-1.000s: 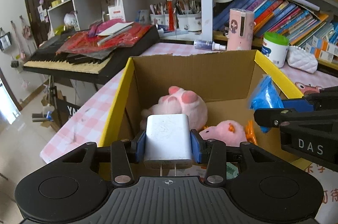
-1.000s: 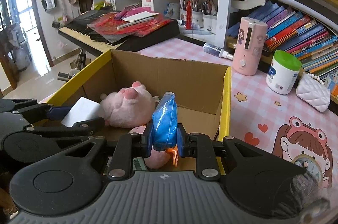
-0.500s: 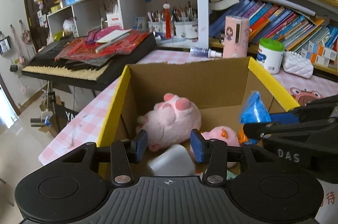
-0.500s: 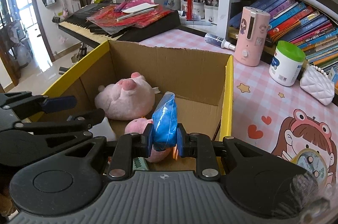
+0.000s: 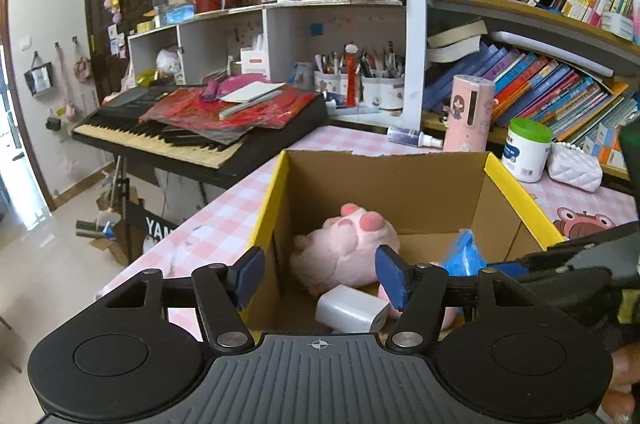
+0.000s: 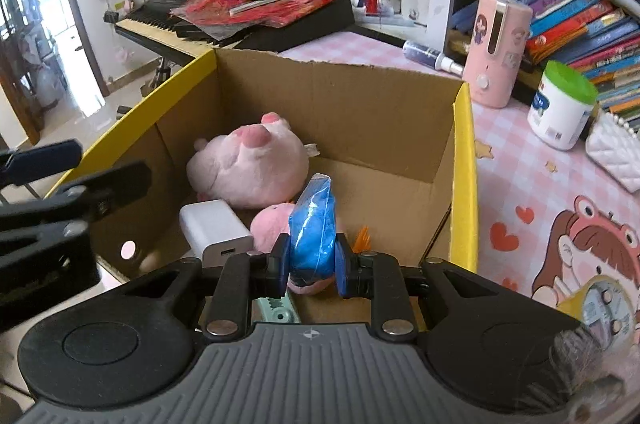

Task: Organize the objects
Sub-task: 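Lower the charger into the yellow box with the left tool while the right tool lowers the bag, then open both tools to release the charger and bag, then withdraw upward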

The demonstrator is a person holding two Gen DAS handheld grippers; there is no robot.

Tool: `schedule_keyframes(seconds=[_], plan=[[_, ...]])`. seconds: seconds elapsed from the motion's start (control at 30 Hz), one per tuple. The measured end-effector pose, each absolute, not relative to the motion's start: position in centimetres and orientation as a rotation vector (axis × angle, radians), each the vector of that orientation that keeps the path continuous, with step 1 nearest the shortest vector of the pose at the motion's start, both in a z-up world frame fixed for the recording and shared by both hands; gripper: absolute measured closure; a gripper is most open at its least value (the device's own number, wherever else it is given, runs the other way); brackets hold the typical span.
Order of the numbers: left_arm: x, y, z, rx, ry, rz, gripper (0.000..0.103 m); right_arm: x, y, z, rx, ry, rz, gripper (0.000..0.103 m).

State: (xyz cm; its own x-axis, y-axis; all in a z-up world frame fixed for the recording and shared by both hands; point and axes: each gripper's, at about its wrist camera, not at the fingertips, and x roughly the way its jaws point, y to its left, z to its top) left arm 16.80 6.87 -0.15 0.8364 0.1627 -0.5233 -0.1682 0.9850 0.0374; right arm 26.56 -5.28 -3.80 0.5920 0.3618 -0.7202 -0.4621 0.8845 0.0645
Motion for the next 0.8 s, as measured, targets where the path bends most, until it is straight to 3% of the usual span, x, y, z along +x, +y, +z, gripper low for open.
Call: schedule_keyframes(seconds=[0.3,0.43,0.6,0.8], plan=[[15.7,7.4,0.0,-0.02,0.55,0.203,0.034,26.6,-5.1,-4.1,-0.085,0.834,0.462,0.081],[15.4,7.8,0.2,-0.032,0.551,0.219,0.033,26.0,-5.2,-3.6,-0.072,0.815,0.454,0.072],[14.8,8.1,0.4,-0.044,0.547,0.257,0.018,24.6,-5.4,-2.8,-0.074,0.776,0.457,0.061],[13.6,8.8,1.0,-0.074,0.521,0.303,0.016,22.1,-5.3,-1.5,-0.097,0.693,0.462,0.051]])
